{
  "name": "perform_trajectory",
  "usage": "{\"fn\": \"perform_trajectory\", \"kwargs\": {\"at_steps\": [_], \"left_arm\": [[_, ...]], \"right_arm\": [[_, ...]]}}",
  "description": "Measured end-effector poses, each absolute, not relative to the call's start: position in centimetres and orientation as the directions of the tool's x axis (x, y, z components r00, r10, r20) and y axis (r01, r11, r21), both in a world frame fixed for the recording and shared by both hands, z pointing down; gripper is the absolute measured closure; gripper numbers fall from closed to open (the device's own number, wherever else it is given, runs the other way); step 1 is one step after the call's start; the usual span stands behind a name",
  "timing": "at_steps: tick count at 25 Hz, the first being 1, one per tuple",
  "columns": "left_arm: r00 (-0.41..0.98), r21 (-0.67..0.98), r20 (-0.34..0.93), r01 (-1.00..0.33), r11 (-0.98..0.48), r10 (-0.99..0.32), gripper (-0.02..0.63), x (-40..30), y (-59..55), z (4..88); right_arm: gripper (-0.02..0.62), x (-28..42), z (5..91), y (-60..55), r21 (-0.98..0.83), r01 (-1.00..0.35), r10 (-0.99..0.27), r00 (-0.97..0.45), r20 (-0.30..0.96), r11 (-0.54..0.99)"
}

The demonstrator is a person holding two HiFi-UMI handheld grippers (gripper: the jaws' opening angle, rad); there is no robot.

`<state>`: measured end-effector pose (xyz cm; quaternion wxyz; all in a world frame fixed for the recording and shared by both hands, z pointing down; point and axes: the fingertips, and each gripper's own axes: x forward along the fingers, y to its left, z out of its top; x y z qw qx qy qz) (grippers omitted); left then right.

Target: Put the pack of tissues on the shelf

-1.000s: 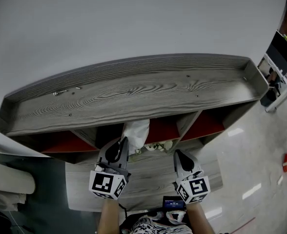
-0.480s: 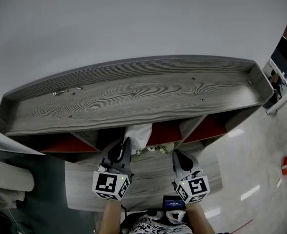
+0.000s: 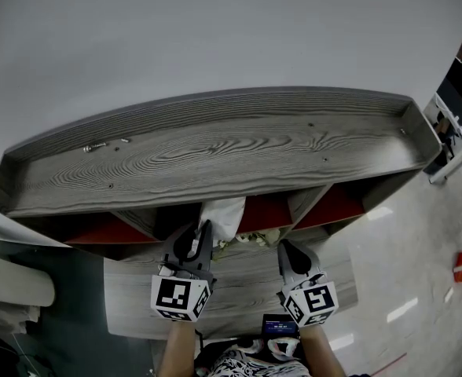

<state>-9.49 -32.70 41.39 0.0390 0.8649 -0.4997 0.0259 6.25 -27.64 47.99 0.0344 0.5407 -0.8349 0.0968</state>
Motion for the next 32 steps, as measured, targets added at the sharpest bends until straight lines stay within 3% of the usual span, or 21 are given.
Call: {"fn": "perform_trajectory", "kwargs": {"at_steps": [5,11,26,32], "left_arm": [[0.501,0.077,0.100,-0.865,-0.495,-0.860,0.455,-9.7,-32.5,41.9],[0.503,0.078,0.104,-0.864,-0.497,-0.858,0.416,-9.9,-31.5,42.0],[0.505,0.156,0.027,-0.854,-0.496,-0.862,0.410,-11.4,-26.8,41.4],[0.547,0.191,0.053,-0.826,-0.530,-0.835,0.410,-11.2,-24.2,41.7]], "right_arm": [[0.592,6.3,47.9,-27.2,-0.140,-0.910,-0.898,-0.410,0.159,0.390],[0.592,5.7,47.2,-26.5,-0.123,-0.899,-0.888,-0.436,0.144,0.421],[0.592,4.9,45.7,-22.6,-0.094,-0.885,-0.877,-0.466,0.118,0.457],[0.591,4.4,45.1,-20.6,-0.088,-0.877,-0.871,-0.480,0.102,0.473]]}}
